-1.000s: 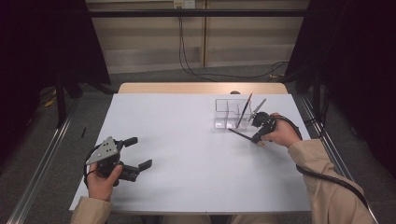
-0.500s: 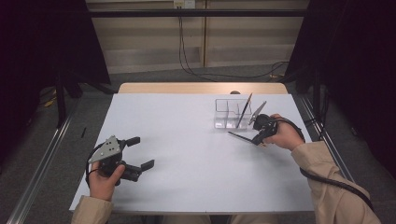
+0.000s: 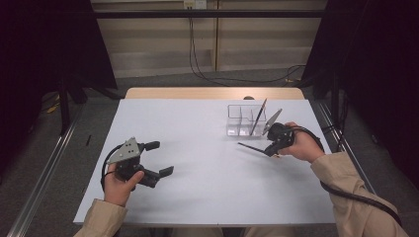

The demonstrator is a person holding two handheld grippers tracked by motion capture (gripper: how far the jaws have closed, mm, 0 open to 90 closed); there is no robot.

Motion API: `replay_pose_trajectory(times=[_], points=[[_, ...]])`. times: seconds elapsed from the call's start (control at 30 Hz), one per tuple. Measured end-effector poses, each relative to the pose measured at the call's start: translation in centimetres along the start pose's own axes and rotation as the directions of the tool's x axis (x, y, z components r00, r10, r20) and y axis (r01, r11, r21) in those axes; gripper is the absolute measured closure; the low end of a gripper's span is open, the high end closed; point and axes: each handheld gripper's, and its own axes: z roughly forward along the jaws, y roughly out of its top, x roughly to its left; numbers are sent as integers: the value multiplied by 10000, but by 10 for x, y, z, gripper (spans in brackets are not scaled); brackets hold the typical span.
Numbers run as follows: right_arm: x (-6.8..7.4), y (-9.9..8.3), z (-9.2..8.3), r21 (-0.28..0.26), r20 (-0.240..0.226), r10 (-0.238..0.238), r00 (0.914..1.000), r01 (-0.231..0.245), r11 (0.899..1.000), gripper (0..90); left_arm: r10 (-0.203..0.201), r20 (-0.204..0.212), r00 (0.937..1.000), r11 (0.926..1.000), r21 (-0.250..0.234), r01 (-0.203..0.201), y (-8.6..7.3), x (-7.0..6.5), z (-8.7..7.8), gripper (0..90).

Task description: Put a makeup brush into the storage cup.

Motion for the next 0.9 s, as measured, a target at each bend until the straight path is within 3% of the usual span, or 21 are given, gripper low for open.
replay_pose_trajectory(times=[0.43, 0.9], points=[[14, 10, -3, -156, -93, -603, 9981, 601, 9981, 838, 291, 332, 9990, 9995, -140, -287, 10, -1, 19, 0], [31, 24, -9, -301, -287, -1212, 9922, 1204, 9923, 838, 345, 374, 9987, 9988, -373, -331, 14, -2, 23, 0]])
